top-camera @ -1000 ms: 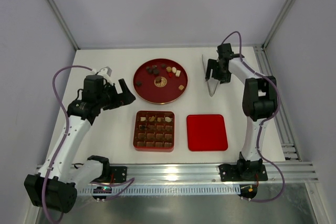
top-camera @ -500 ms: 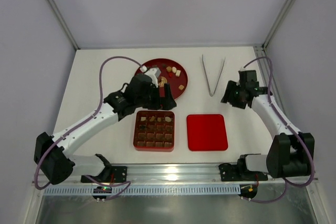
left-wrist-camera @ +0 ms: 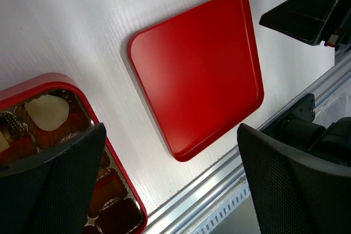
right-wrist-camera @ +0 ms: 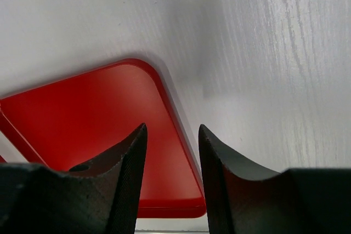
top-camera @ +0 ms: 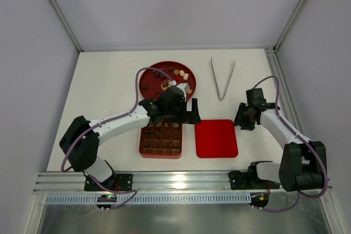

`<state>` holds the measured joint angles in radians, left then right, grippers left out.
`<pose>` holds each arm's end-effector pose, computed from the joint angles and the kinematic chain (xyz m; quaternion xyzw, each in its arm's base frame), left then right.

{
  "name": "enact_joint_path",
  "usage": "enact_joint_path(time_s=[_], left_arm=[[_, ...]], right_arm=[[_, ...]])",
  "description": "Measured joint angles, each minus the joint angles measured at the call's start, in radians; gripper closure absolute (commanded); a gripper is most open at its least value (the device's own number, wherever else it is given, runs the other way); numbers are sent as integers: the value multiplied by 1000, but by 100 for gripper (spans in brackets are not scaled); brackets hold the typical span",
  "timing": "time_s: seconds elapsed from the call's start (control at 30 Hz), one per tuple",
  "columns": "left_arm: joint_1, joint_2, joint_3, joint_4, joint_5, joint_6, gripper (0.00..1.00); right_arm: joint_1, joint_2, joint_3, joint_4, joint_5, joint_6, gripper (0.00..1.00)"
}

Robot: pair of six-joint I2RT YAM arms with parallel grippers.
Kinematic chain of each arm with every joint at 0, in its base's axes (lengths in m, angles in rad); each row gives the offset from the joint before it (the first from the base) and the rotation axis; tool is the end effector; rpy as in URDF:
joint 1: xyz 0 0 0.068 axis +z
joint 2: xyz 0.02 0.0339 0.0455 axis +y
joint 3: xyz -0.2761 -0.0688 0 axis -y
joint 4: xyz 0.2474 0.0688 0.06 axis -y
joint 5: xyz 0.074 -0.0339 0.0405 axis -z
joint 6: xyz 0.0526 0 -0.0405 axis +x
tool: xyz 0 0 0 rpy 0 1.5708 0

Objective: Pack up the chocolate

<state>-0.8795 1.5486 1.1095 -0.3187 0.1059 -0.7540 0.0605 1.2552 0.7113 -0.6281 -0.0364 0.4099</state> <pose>0.2221 -0.2771 0.2519 0.0784 0.9141 -0.3211 0.2349 0.2257 0.0156 0.1826 0.1668 0.9657 0.0635 0.1884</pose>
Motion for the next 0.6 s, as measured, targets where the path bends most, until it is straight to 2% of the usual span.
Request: enact_joint_path(time_s=[0.23,0.6], left_arm=[[1,79,0,45,23,-28,0],[1,156,22,85,57,-31,0]], right_arm=[[45,27,-4,-2,6,37,59],[76,127,-19,-1,5,87,69]])
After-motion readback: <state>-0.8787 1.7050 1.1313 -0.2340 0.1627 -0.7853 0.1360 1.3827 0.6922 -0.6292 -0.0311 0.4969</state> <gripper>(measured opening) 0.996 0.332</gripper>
